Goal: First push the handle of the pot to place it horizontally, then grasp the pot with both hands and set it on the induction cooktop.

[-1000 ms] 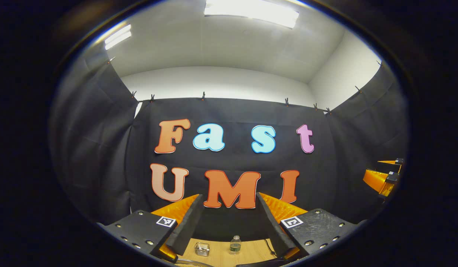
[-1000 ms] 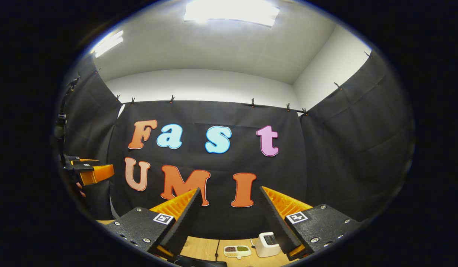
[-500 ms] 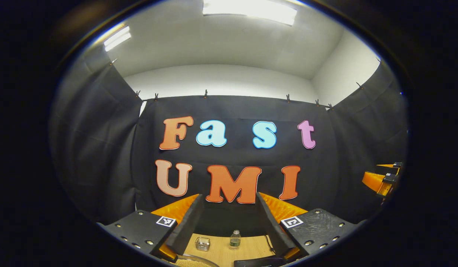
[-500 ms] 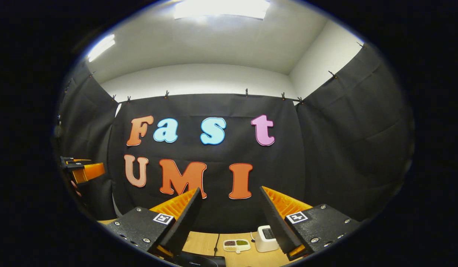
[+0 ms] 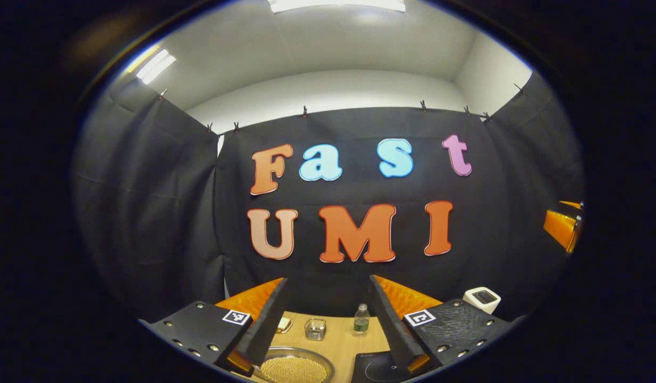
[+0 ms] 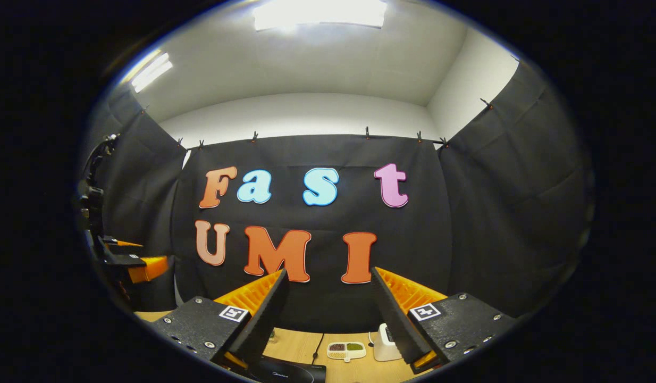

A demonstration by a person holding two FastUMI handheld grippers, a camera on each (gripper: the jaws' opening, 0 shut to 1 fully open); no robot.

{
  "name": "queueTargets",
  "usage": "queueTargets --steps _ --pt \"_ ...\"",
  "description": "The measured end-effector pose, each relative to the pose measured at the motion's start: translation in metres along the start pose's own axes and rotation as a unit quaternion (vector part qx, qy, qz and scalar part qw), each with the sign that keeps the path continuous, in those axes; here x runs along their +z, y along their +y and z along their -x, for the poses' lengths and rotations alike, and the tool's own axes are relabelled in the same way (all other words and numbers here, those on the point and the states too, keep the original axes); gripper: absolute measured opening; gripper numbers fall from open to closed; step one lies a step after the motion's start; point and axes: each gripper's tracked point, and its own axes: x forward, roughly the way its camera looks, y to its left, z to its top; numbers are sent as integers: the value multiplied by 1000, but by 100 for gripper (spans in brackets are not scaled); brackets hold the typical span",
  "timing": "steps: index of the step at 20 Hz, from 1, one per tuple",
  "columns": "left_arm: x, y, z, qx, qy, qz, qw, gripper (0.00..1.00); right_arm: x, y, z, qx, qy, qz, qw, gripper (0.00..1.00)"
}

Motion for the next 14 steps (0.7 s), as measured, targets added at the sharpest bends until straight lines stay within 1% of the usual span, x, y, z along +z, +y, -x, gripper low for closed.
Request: queueTargets --steps 1,3,4,5,6,7,8,9,11,13,14 --pt "-14 -1 0 1 25 -6 1000 81 -2 2 0 6 1 -2 1000 94" --pt "-46 -8 1 -8 76 -16 997 61 -10 0 0 10 7 -5 1000 94" --pt "-64 -9 1 -8 102 -23 994 54 -13 1 -1 13 10 -6 1000 95" --pt "-82 -3 3 -1 126 -31 992 41 -16 1 -2 15 14 -9 1000 95" --pt "-100 -3 4 -7 154 -34 987 30 -19 1 -2 16 17 -11 1000 95" --pt "-114 -3 7 -1 175 -40 984 28 -22 1 -2 14 19 -11 1000 95" --pt "-132 -2 5 -8 201 -41 979 16 -24 1 -5 12 21 -10 1000 95" --pt "-148 -3 14 -15 230 -40 972 3 -27 3 -7 11 23 -9 1000 95" --pt "-186 -5 21 -35 280 -39 958 2 -35 4 -10 4 31 -5 999 95" --pt "-217 -3 32 -61 333 -53 940 2 -46 7 -15 -7 44 -7 999 95" --pt "-233 -1 40 -75 359 -62 928 2 -50 11 -17 -9 50 -9 999 95"
